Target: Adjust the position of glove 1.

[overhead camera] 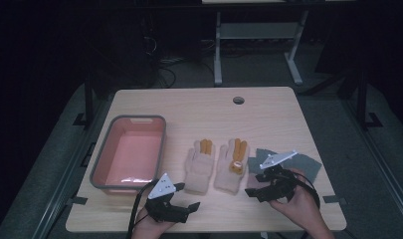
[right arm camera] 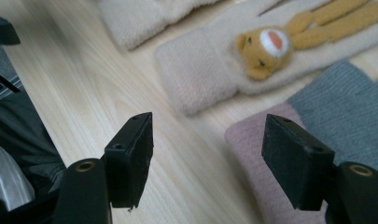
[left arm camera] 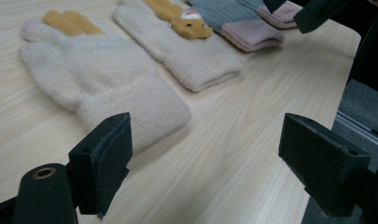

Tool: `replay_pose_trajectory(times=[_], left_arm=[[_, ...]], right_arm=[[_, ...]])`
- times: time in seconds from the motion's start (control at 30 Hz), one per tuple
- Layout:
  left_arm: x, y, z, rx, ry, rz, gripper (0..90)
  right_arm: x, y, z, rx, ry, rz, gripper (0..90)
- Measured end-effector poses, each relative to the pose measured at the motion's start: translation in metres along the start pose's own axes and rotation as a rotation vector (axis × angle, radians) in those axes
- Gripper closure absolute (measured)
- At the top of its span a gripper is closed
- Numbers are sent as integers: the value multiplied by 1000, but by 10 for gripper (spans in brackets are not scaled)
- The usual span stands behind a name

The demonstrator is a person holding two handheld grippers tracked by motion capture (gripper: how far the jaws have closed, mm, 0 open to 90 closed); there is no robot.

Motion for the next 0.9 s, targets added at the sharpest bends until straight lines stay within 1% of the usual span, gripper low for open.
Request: replay_pose_trajectory(times=[0.17,0.23,0.3,0.43,0.5,0.53,0.57,0.8,0.83,0.9], left_arm=[[2,-1,1,1,-2,-1,175],[2,-1,2,9,-1,-2,175],[2,-2,1,9,-1,-4,175],[3,-1,0,8,0,-5,175],[2,-2,0,13,-2,-9,175],[2,-2,0,13,-2,-9,175],[1,-3,0,16,-4,-10,175],[3,-2,0,14,-1,-5,175],[3,-2,0,13,0,-6,175],[3,-2,0,12,0,-4,176]], right_arm=[[0,-10,-1,-5,5,3,332],[0,-17,-1,-12,1,11,328],[0,-20,-1,-15,-1,14,326],[1,-32,-1,-28,8,24,319],[3,-41,-1,-46,19,27,320],[3,-41,-1,-46,19,27,320],[6,-46,-2,-47,17,31,321],[18,-57,-8,-47,37,61,332],[20,-59,-9,-42,39,65,339],[27,-65,-10,-48,41,70,361]])
Point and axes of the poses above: each handheld gripper's, and its own axes: x roughly forward along the jaws, y roughly out of its underside, z roughly to its left, the point moved 8 cm from there along x, roughly forward along the jaws, and after that the axes turned 10 degrees about x, right-handed, at the moved point
